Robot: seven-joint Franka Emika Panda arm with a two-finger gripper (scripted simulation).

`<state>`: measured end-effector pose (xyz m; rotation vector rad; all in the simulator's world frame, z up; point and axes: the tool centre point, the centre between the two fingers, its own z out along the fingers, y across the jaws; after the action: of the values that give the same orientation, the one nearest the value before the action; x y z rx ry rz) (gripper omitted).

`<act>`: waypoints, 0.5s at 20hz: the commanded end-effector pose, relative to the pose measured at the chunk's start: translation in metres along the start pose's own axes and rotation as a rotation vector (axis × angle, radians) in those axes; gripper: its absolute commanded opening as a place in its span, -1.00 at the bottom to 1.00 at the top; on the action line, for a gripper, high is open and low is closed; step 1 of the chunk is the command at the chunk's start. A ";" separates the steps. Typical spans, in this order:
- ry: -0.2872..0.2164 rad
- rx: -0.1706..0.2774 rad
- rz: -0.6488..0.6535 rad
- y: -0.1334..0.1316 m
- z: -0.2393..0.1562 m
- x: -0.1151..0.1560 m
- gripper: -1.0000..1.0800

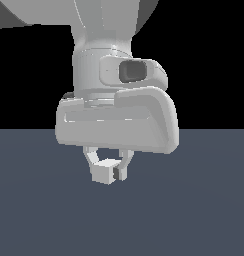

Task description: Plug the charger into the wall socket.

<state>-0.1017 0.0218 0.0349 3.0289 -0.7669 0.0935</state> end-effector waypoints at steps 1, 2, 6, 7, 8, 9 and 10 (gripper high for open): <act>0.001 0.003 -0.057 0.005 -0.005 0.006 -1.00; 0.001 0.005 -0.079 0.007 -0.006 0.008 -1.00; 0.001 0.010 -0.166 0.015 -0.013 0.018 -1.00; 0.001 0.011 -0.187 0.016 -0.015 0.020 -1.00; 0.001 0.012 -0.209 0.018 -0.016 0.023 -1.00; 0.001 0.013 -0.230 0.019 -0.018 0.025 -1.00; 0.002 0.015 -0.252 0.021 -0.020 0.028 -1.00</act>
<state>-0.0905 -0.0054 0.0534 3.0999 -0.4336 0.0971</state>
